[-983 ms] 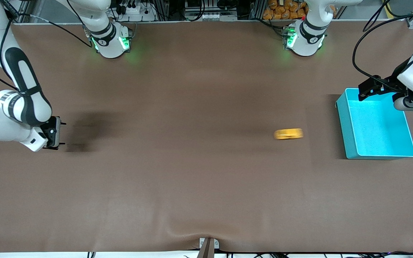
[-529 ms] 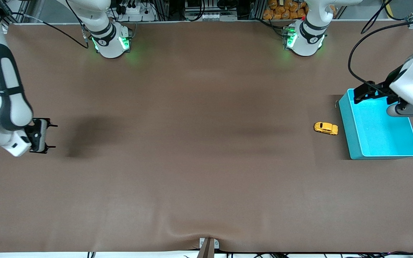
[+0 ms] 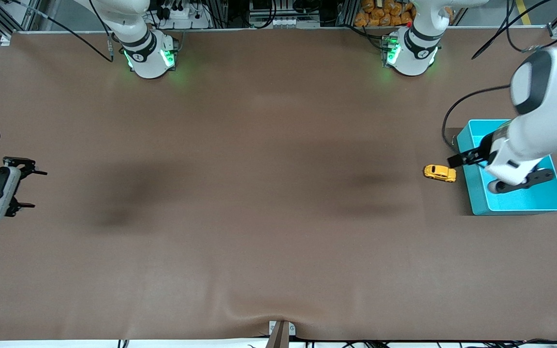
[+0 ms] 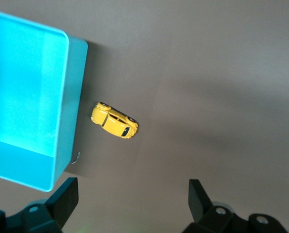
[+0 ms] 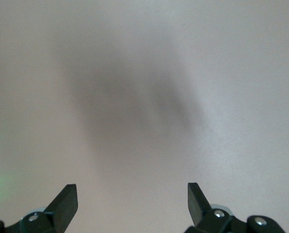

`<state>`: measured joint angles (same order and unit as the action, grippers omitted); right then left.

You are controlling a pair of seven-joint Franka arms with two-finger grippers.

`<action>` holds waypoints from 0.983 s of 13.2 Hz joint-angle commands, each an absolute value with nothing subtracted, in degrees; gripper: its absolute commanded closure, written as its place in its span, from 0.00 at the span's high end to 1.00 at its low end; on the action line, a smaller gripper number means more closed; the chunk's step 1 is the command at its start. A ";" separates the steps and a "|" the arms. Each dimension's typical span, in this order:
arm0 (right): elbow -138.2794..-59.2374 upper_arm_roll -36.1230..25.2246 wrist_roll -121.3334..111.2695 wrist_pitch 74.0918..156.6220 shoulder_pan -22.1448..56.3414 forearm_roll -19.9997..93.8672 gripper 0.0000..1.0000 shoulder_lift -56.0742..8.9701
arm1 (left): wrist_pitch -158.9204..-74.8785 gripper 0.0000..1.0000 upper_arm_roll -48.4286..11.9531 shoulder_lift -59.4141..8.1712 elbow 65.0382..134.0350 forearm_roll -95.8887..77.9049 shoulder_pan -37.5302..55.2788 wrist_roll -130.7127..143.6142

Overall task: Wind and store yellow beetle car
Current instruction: 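Lower the left gripper to the car while the right gripper retracts, then grasp the yellow car beside the bin with the left gripper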

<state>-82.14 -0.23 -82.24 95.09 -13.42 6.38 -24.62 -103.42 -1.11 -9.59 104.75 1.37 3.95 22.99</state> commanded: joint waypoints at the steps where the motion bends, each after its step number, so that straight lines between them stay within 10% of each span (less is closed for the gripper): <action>1: -81.91 -0.44 -72.37 94.13 -11.43 5.02 1.00 -20.93 | -110.81 1.00 -1.32 -10.54 111.87 2.02 1.94 28.89; 13: -84.20 -0.53 -51.71 92.90 -5.80 1.41 1.00 -7.92 | -128.93 1.00 -1.06 -22.41 120.15 2.81 -0.70 64.23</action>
<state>-81.85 -0.33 -54.91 92.88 -6.36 2.55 -10.53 -127.57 -1.02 -21.68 120.15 1.38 -0.27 60.99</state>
